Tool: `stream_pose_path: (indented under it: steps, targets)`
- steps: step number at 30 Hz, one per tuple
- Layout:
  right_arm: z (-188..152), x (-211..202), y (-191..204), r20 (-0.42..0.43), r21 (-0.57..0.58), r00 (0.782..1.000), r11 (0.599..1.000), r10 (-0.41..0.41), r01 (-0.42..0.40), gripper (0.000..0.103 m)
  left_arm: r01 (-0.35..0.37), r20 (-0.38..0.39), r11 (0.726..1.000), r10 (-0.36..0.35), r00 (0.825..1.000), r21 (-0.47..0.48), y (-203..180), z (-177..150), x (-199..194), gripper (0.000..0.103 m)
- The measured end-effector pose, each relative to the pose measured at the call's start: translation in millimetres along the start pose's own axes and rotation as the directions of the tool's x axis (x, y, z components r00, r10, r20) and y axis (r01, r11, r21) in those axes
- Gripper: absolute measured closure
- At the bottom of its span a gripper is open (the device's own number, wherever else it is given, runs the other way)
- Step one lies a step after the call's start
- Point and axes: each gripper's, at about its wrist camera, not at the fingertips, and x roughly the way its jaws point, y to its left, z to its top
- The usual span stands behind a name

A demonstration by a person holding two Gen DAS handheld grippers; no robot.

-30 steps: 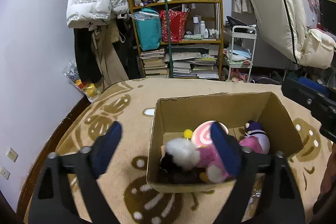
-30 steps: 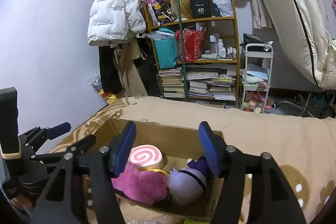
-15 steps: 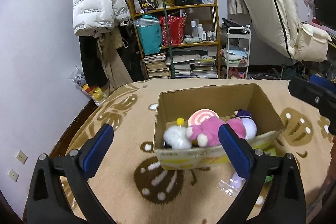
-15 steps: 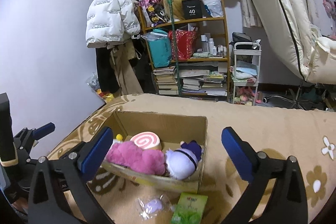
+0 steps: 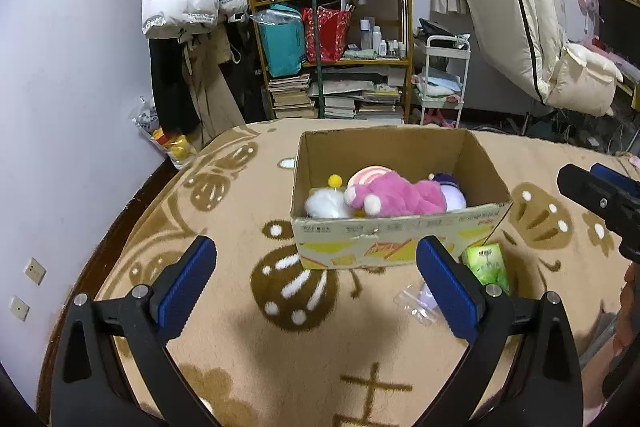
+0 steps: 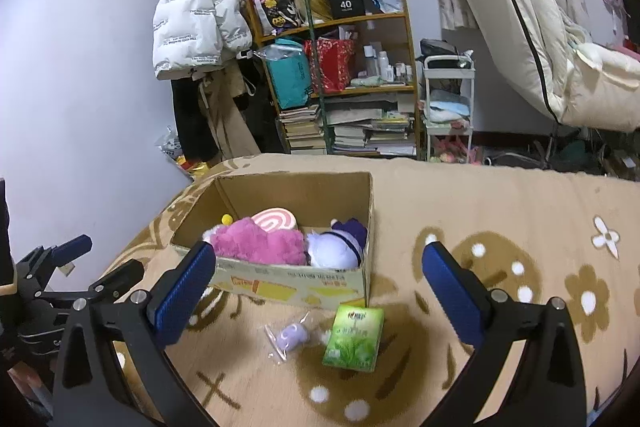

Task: Organize soft objects
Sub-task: 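Withdraw both tools and move toward the bagged toy and green tissue pack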

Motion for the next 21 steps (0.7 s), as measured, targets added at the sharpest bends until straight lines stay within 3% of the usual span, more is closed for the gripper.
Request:
stream_pose_path:
  steps: [8, 21]
  targets:
    - [-13, 25, -4, -0.091, 0.028, 0.996, 0.999, -0.017, 0.019, 0.0, 0.023, -0.041, 0.998, -0.021, 0.999, 0.053, -15, -8, 22, 0.004]
    - [-28, 73, -21, -0.227, 0.103, 0.973, 0.993, -0.033, 0.058, 0.0, 0.14, -0.142, 0.985, -0.125, 0.982, 0.099, -45, -26, 73, 0.004]
